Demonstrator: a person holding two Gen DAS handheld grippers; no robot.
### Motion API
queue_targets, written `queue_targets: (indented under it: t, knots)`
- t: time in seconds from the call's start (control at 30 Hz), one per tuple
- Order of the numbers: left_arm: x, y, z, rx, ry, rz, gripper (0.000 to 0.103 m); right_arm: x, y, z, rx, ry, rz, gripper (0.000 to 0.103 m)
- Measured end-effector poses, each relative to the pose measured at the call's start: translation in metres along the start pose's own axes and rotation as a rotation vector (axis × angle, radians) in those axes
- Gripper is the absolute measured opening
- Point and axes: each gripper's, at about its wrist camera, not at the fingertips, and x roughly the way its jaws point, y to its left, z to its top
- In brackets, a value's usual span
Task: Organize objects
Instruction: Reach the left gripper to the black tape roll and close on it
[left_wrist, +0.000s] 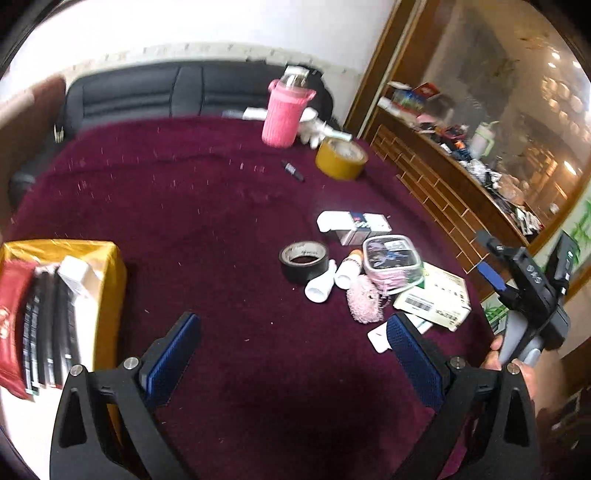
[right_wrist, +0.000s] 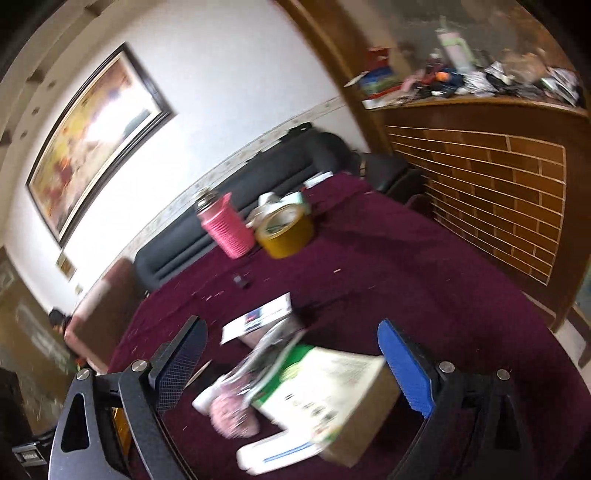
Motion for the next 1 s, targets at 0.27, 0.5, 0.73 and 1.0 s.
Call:
queue_targets:
  t: [0.27, 0.5, 0.73, 1.0]
  knots:
    - [0.057, -0.006, 0.028, -0.001, 0.061, 0.066, 0.100, 0.042, -0.039, 0.034, 0.148, 0.091, 0.035, 0.096]
    - [0.102, -0.006, 0.043, 0.015, 0.083, 0.043, 0.100, 0.102, -0.054, 0.026, 0.230, 0.286, 0.143, 0.096]
    - [0.122, -0.012, 0.041, 0.077, 0.111, 0.003, 0.100, 0.130, -0.039, -0.005, 0.254, 0.523, 0.412, 0.098]
    - [0.148, -0.025, 0.048, 0.244, 0.101, 0.080, 0.100, 0.117, -0.030, -0.010, 0.219, 0.476, 0.425, 0.098]
